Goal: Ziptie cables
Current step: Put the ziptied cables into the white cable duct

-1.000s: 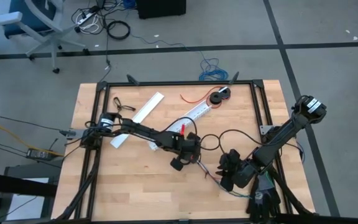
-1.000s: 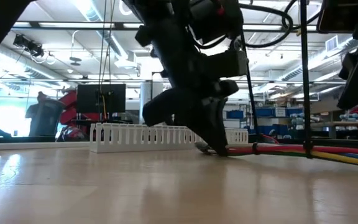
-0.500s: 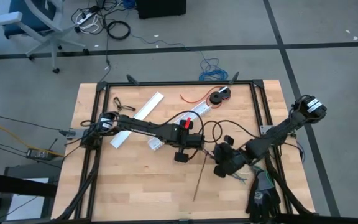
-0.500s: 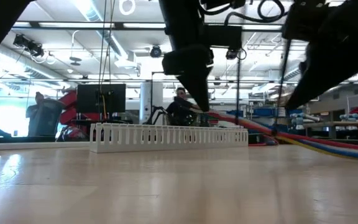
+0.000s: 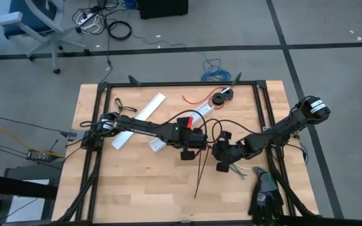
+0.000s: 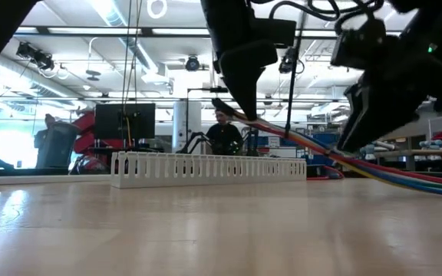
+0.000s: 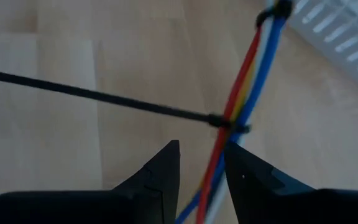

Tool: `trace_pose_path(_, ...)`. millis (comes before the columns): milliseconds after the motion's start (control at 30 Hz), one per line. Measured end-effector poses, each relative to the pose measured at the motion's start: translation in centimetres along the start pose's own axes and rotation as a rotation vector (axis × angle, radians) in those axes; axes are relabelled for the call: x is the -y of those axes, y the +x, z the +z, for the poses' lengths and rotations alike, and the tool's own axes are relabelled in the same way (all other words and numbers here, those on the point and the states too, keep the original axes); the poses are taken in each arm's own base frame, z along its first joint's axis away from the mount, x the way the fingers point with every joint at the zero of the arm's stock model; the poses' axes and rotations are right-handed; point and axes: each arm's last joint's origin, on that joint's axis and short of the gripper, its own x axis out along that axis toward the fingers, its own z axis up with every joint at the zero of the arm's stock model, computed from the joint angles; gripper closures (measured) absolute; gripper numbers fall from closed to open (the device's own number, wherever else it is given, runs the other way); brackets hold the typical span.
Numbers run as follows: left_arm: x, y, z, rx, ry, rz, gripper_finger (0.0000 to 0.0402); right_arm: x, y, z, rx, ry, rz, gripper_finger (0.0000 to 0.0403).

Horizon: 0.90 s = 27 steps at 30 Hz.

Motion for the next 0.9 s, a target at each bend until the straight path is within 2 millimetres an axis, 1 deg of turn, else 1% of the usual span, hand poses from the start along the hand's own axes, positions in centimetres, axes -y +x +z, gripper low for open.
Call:
trace_pose_path(200, 0.0, 0.0, 0.0, 0.005, -0.064, 0.005, 0.0393, 1.0, 1.0, -1.0, 0.011, 0.012, -0.031, 0.0290)
trace_pose_path(400, 0.1, 0.0, 0.2, 0.023, -0.139, 0.004, 0.0393, 2.4, 1.7, -1.5, -0.002, -0.011, -0.110, 0.0290)
trace_pose_path(667, 0.0, 0.0, 0.2, 0.027, -0.212, 0.026, 0.0393, 2.6, 1.9, -1.3, 0.011, -0.101, -0.119, 0.0289)
trace_pose_path(900, -0.1, 0.0, 0.2, 0.033, -0.270, 0.045, 0.0393, 3.3, 2.0, -1.0, 0.026, -0.148, -0.199, 0.0289)
